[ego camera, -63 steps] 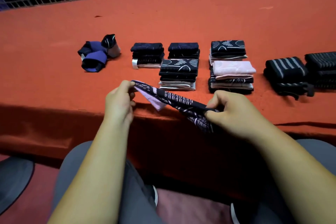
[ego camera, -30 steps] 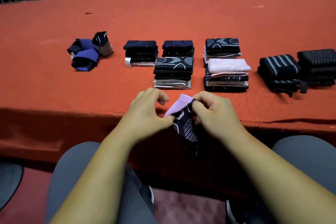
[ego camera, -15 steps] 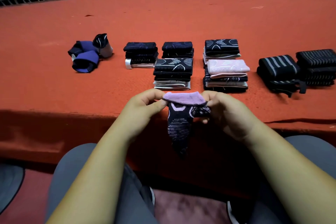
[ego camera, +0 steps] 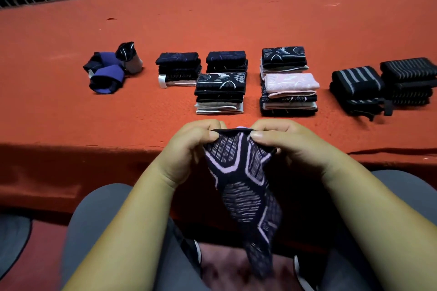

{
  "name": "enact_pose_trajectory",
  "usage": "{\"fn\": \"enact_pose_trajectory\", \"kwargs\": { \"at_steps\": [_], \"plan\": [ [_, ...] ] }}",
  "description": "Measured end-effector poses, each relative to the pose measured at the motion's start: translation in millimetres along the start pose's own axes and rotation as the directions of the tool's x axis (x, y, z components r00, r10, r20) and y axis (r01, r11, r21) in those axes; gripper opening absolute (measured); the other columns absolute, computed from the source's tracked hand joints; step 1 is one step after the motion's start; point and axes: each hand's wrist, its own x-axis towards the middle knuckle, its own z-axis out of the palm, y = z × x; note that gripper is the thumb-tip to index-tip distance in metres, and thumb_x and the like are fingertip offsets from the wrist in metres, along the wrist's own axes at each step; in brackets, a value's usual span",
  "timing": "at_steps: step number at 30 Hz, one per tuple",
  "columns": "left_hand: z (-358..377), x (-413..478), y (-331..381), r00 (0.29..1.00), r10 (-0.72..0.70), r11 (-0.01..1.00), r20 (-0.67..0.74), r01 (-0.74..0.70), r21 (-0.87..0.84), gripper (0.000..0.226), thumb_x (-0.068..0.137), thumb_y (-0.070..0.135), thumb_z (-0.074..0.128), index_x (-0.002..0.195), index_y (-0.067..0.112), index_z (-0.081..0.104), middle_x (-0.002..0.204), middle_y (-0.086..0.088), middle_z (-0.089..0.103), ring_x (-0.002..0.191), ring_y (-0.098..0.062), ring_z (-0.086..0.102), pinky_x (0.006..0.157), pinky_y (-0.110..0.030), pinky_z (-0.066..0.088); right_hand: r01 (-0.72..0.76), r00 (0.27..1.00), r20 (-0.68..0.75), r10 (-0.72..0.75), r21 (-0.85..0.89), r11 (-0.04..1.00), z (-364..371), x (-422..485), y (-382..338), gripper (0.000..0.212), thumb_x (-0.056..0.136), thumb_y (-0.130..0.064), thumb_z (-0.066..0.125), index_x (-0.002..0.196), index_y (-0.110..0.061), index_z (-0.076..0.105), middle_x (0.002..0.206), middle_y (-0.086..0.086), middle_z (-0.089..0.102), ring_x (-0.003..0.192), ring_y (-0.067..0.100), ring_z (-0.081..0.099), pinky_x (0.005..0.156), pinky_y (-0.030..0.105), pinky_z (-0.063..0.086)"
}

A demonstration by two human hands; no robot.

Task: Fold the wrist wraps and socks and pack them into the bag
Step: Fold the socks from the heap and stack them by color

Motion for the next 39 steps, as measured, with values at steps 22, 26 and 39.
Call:
{"fn": "enact_pose_trajectory", "kwargs": {
  "at_steps": [22, 26, 39],
  "plan": [
    [17.9, 4.1, -19.6, 0.955, -0.033, 0.974, -0.295, 0.096, 0.203, 0.047, 0.088, -0.009, 0.078, 0.130, 0.005, 0.063, 0.128, -0.013, 0.073, 0.113, -0.018, 0.073, 0.090, -0.026, 0.057, 0.191, 0.772, -0.265, -0.577, -0.770, 0.608, 4.0, 12.7, 10.6, 0.025, 0.091, -0.017, 0.083, 0.115, -0.023, 0.078, 0.096, -0.010, 0.060, 0.084, 0.005, 0.057, 0.080, 0.018, 0.042],
    [11.4, 9.1, -21.4, 0.926, -0.024, 0.976, -0.378, 0.103, 0.190, 0.035, 0.090, -0.010, 0.072, 0.119, 0.007, 0.070, 0.109, -0.018, 0.077, 0.083, -0.016, 0.066, 0.067, -0.024, 0.049, 0.101, 0.786, -0.375, -0.492, -0.707, 0.700, -1.9, 12.9, 11.9, 0.044, 0.091, -0.019, 0.082, 0.131, -0.028, 0.068, 0.114, -0.001, 0.061, 0.080, 0.014, 0.059, 0.083, 0.021, 0.048],
    [-8.3, 6.0, -22.4, 0.903, -0.091, 0.991, -0.419, 0.124, 0.053, 0.010, 0.096, 0.011, 0.075, 0.106, 0.012, 0.079, 0.103, -0.013, 0.076, 0.091, -0.019, 0.071, 0.081, -0.033, 0.060, 0.081, 0.907, -0.367, -0.205, -0.326, 0.942, -18.9, 14.4, 20.9, 0.015, 0.097, -0.013, 0.075, 0.111, -0.012, 0.080, 0.111, 0.007, 0.081, 0.094, 0.009, 0.071, 0.088, 0.028, 0.056]
  ]
}}
